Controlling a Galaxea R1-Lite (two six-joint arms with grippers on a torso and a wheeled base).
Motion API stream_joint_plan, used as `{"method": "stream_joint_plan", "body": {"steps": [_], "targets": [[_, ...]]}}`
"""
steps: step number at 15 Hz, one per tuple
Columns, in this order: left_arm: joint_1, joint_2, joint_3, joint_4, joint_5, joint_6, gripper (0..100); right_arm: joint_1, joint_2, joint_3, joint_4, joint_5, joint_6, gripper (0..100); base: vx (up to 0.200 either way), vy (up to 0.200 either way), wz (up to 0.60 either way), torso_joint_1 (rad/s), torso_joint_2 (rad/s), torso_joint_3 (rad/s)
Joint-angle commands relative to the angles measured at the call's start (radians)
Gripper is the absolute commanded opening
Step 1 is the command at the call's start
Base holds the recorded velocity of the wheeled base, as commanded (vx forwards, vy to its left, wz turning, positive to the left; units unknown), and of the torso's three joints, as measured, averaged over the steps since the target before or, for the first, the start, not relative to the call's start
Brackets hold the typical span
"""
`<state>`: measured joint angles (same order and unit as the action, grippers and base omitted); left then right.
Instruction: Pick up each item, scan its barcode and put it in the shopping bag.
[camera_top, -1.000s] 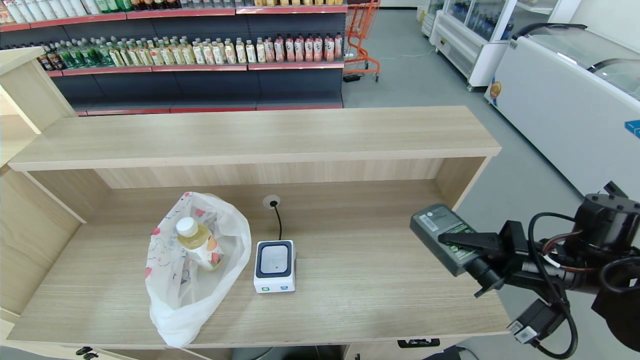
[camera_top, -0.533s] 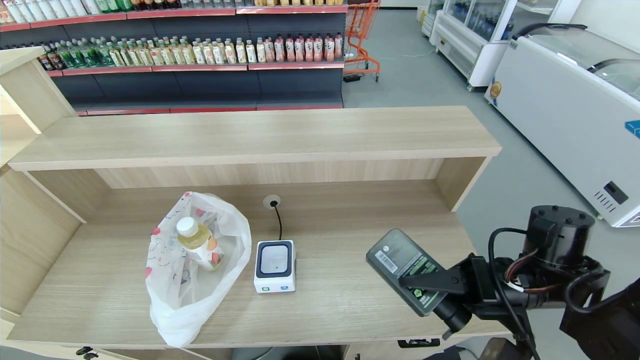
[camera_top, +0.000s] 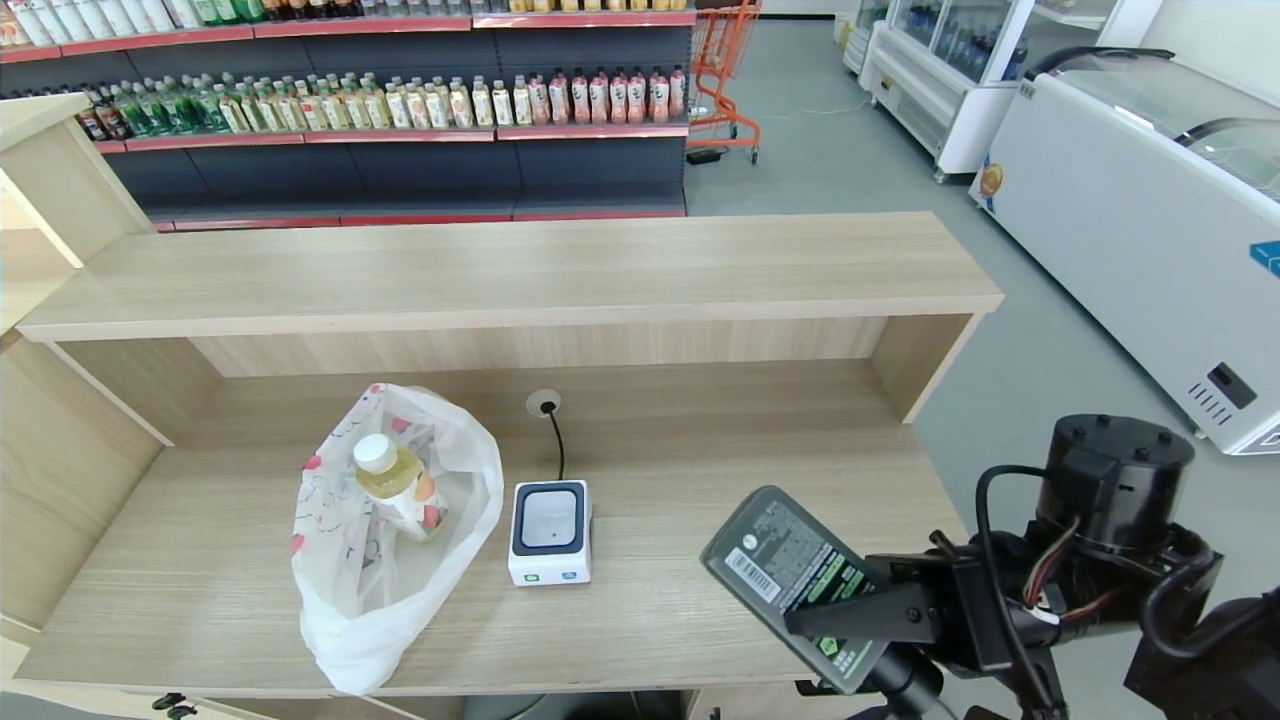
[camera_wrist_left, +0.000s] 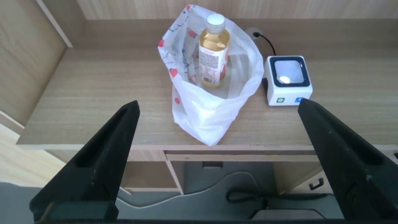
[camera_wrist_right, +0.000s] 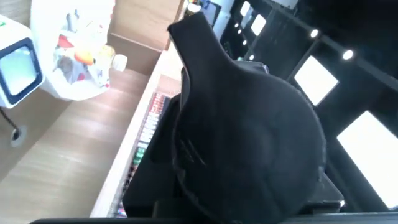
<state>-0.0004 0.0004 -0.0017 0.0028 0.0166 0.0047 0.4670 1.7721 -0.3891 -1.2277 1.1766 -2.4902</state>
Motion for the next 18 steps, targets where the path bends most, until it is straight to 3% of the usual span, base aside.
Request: {"method": "stream_joint_plan", "body": {"steps": [1,6,18], "targets": [[0.000,0.000,0.000,0.000,0.000,0.000,100,0.045,-0.008,0.006,0.027,0.002,-0.022,0,0.000,0.000,0.00,0.000,0.00,0.000],[0.000,0.000,0.002,0.000,0.000,0.000,100,0.110,0.006,0.003,0.229,0.002,-0.090,0,0.000,0.000,0.00,0.000,0.00,0.000],[0.000,0.000,0.000,0.000,0.000,0.000,100,0.107,0.013,-0.007,0.235,0.000,-0.085,0,0.000,0.000,0.00,0.000,0.00,0.000]]}}
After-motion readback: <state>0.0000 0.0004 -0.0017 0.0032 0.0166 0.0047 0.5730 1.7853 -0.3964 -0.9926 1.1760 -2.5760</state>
